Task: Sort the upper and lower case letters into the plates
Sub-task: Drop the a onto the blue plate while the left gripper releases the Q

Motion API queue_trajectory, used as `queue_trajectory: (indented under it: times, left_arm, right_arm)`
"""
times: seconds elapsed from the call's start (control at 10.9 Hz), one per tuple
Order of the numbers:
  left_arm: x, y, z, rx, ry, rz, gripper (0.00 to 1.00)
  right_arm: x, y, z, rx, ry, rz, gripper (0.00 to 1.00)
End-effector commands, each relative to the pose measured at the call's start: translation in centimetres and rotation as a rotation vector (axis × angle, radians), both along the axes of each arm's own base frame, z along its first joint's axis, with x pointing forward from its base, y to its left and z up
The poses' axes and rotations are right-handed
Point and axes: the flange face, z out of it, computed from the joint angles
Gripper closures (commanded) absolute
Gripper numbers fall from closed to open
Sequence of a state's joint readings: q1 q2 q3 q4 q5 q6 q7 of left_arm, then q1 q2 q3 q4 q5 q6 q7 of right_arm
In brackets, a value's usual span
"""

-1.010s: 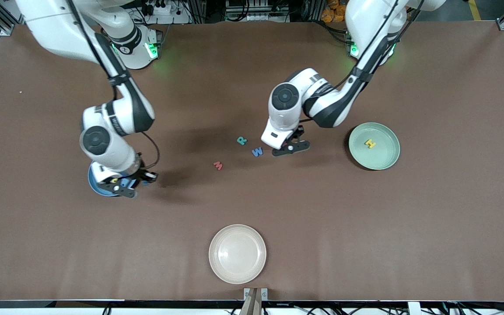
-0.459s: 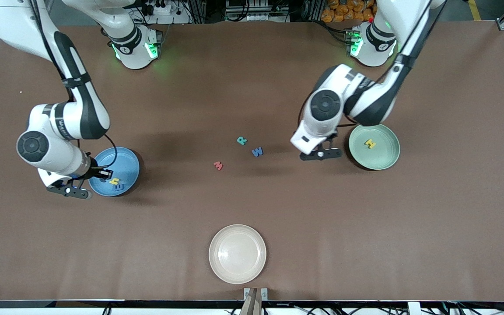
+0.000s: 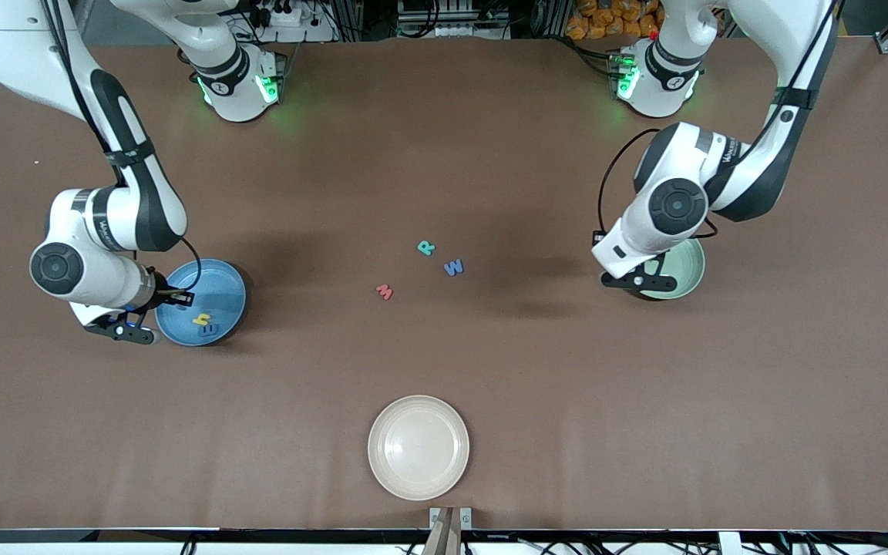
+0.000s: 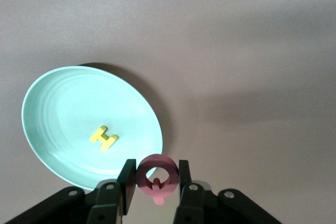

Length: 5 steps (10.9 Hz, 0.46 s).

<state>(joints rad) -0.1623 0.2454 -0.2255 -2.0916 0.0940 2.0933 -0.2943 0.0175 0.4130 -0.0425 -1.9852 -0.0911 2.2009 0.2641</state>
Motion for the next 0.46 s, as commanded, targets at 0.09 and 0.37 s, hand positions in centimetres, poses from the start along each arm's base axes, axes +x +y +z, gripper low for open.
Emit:
queue_trajectory:
  times: [0.09,0.37]
  left_arm:
    - [-3.5,6.3,-3.4,-0.066,-0.077,-0.111,0.94]
    - [-4.8,6.8,-5.3,-0.084,-0.105,-0.110,0.92]
  right_arm:
    - [-0.1,0.9,0.1,-0.006,0.017,0.012,0.00]
    - [1.1,5.4,0.9,0.014,-0.018,0.022,0.00]
